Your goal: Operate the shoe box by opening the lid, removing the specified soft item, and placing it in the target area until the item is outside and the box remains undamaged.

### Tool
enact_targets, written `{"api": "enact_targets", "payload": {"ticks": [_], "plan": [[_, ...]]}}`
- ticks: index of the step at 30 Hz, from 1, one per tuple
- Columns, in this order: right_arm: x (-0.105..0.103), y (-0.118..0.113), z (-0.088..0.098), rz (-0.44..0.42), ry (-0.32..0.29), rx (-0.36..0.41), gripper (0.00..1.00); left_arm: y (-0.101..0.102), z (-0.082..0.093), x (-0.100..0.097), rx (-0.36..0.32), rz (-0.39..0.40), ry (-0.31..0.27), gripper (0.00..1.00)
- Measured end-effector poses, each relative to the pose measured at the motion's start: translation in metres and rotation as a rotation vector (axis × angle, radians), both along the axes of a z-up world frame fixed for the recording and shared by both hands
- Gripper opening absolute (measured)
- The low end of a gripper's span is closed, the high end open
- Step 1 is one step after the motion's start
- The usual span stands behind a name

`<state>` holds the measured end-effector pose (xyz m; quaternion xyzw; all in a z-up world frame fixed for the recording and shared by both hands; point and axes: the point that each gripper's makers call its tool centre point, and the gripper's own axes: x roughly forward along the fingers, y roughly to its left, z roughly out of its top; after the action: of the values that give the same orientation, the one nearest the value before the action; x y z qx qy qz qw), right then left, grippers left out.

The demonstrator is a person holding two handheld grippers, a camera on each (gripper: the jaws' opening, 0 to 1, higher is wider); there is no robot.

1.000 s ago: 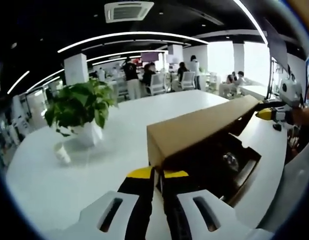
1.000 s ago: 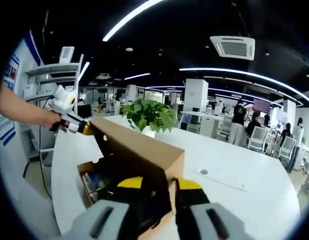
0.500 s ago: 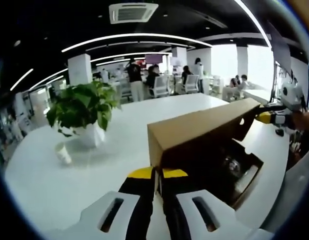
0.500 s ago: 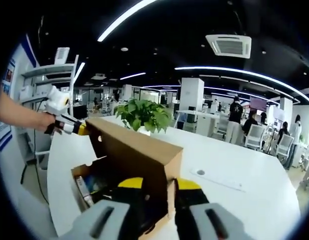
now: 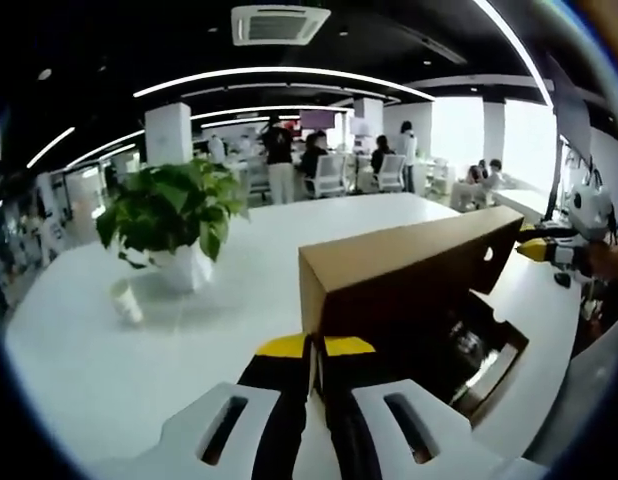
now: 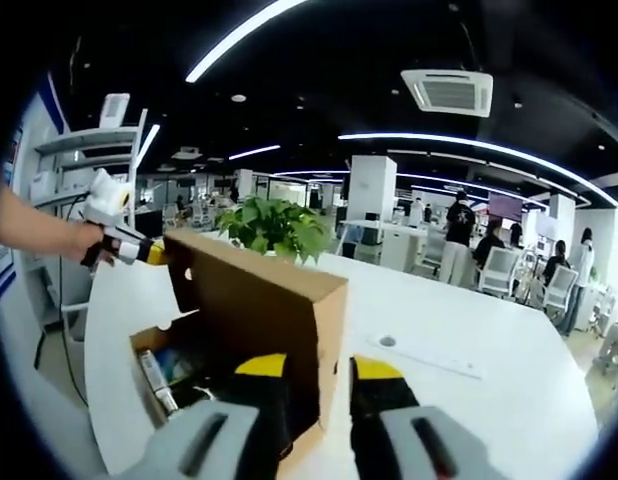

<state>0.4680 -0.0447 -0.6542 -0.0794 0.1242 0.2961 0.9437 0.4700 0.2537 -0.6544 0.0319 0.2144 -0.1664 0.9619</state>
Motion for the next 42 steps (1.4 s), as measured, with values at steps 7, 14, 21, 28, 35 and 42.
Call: {"api": "enact_targets", "payload": {"ticks": [7, 14, 21, 28, 35, 42], "plan": [[-0.001, -0.002, -0.016, -0.008, 0.024, -0.014, 0.19, 0.003, 0.001, 0.006, -0.017, 0.002, -0.004, 0.01], [-0.001, 0.001, -0.039, -0.002, 0.050, -0.056, 0.16, 0.002, 0.004, 0.013, -0.024, 0.007, -0.012, 0.01], [0.006, -0.005, -0.059, -0.012, 0.073, -0.099, 0.11, 0.002, 0.005, 0.021, -0.027, 0.003, -0.011, 0.01], [0.018, -0.003, -0.071, -0.004, 0.094, -0.125, 0.08, 0.004, 0.005, 0.033, -0.026, -0.004, -0.009, 0.01], [0.031, -0.003, -0.074, -0.003, 0.102, -0.135, 0.06, 0.004, 0.004, 0.041, -0.021, -0.009, -0.004, 0.01], [0.036, 0.001, -0.076, 0.007, 0.110, -0.135, 0.05, 0.004, 0.003, 0.050, -0.016, -0.011, 0.002, 0.01]]}}
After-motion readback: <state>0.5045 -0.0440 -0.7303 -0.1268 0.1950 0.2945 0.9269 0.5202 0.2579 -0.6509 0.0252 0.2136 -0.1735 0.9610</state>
